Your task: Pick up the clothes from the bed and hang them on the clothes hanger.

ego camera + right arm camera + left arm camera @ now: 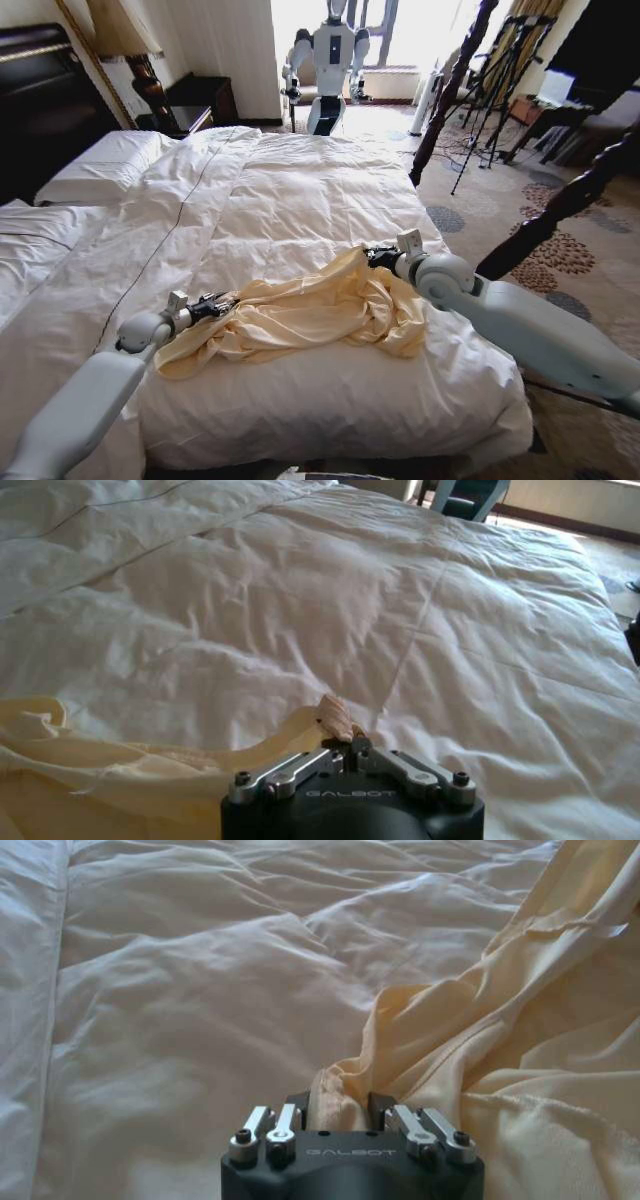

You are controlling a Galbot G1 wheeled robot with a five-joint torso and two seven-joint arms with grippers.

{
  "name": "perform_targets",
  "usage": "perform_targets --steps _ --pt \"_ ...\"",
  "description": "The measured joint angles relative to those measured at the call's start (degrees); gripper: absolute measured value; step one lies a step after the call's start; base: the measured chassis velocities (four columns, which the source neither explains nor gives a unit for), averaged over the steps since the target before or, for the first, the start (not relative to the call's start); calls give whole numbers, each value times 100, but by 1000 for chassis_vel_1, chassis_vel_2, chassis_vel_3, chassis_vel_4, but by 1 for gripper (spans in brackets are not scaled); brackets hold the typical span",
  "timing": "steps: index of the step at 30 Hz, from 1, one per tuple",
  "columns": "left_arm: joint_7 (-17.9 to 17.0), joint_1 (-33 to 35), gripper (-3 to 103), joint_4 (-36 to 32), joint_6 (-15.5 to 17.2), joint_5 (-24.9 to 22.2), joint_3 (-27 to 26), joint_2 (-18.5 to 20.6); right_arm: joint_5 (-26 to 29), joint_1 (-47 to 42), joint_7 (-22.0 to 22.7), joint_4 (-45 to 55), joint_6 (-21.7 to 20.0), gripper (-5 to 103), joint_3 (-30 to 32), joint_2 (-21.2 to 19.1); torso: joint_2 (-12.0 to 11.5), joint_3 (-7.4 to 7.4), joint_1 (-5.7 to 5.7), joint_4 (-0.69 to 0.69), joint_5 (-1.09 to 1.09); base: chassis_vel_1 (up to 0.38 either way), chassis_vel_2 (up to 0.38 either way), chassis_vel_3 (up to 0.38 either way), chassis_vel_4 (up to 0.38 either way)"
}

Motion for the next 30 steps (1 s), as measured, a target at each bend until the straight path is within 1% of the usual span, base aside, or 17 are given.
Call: perform_targets --steps 3,4,5,6,7,8,9,10,11,13,18,21,24,25,28,29,30 --pt "-51 94 26 -201 -31 -114 -200 -11 -1 -38 42 87 24 0 73 -56 0 0 0 -1 0 0 0 0 0" --pt "-51 94 26 -201 -31 -114 -200 -11 -1 -38 42 87 24 0 73 -56 0 0 0 -1 0 0 0 0 0" --pt "-61 112 21 -237 -34 -135 -242 -11 -1 -47 49 106 27 0 93 -68 0 0 0 0 0 0 0 0 0" --pt "-71 130 21 -274 -38 -152 -282 -11 0 -56 57 126 29 0 113 -80 0 0 0 -1 1 0 0 0 0" --pt "-85 152 10 -320 -43 -169 -330 -11 1 -68 67 147 33 0 139 -96 0 0 0 0 1 0 0 0 0" --pt "-85 152 10 -320 -43 -169 -330 -11 1 -68 67 147 33 0 139 -96 0 0 0 0 1 0 0 0 0" --pt "-132 193 5 -405 -46 -217 -408 -7 2 -92 87 188 57 0 187 -129 0 0 0 0 0 0 0 0 0" --pt "-234 227 2 -508 -60 -314 -485 4 4 -129 116 234 87 0 262 -161 0 0 0 0 0 0 0 0 0" --pt "-234 227 2 -508 -60 -314 -485 4 4 -129 116 234 87 0 262 -161 0 0 0 0 0 0 0 0 0" --pt "-367 273 0 -709 -88 -402 -610 19 52 -168 188 327 127 0 402 -233 0 0 0 -1 1 0 0 0 0" --pt "-430 339 0 -923 -99 -433 -680 28 155 -178 224 444 142 0 511 -365 0 0 0 0 0 0 0 0 0" --pt "-522 357 0 -1076 -96 -533 -716 28 191 -181 228 498 167 0 584 -451 0 0 0 0 0 0 0 0 0" --pt "-796 308 0 -1404 -32 -795 -860 21 329 -100 297 628 263 0 725 -525 0 0 0 -1 1 0 0 0 0" --pt "-796 308 0 -1404 -32 -795 -860 21 329 -100 297 628 263 0 725 -525 0 0 0 -1 1 0 0 0 0" --pt "-1309 213 0 -1861 50 -1209 -985 30 666 100 438 936 359 0 936 -670 0 0 0 1 1 0 0 0 0" --pt "-1309 213 0 -1861 50 -1209 -985 30 666 100 438 936 359 0 936 -670 0 0 0 1 1 0 0 0 0" --pt "-1491 158 0 -2036 86 -1358 -1040 37 809 199 528 1097 404 0 993 -774 0 0 0 1 2 0 0 0 0"
